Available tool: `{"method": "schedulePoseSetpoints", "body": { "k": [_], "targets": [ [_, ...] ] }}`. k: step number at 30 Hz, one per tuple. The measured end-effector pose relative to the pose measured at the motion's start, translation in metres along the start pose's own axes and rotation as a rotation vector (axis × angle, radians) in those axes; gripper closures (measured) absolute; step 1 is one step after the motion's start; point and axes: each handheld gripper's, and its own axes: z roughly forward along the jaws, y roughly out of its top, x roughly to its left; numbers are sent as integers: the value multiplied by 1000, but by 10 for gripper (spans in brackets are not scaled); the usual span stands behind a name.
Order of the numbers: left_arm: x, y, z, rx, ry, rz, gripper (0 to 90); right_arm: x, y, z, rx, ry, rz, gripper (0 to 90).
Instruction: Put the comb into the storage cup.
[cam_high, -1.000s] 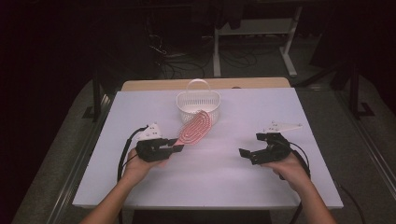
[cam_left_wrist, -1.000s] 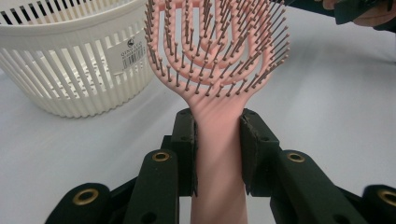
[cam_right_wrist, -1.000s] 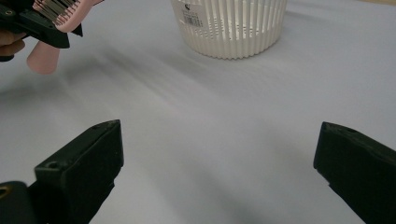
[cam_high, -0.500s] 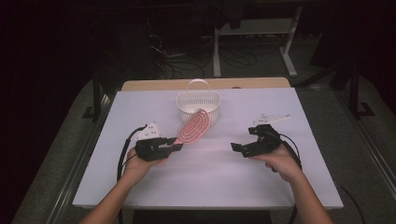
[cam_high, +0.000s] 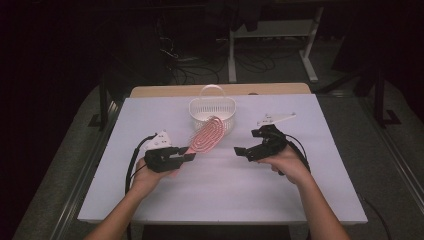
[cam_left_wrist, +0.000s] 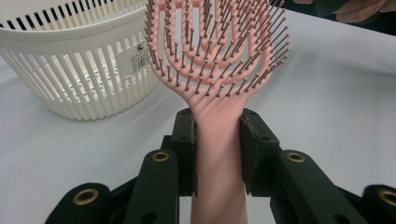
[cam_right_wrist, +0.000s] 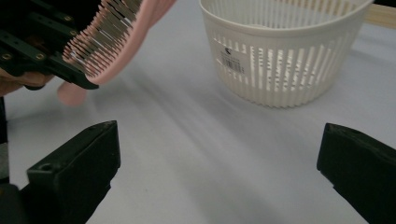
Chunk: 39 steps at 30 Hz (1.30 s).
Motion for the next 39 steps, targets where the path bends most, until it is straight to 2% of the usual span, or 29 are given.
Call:
{"method": "schedulePoseSetpoints", "body": {
  "k": [7,16,29,39],
  "targets": [
    [0,-1,1,-5,6,3,704,3,10,8,-19,42,-9,0],
    [-3,-3,6,6,15,19,704,16,19,15,-55,91,-14,0],
    [-13,-3,14,6,12,37,704,28,24,25,-68,110,0,0],
    [-19,-1,18,4,22,61,704,30,23,30,-75,109,27,0]
  ]
}}
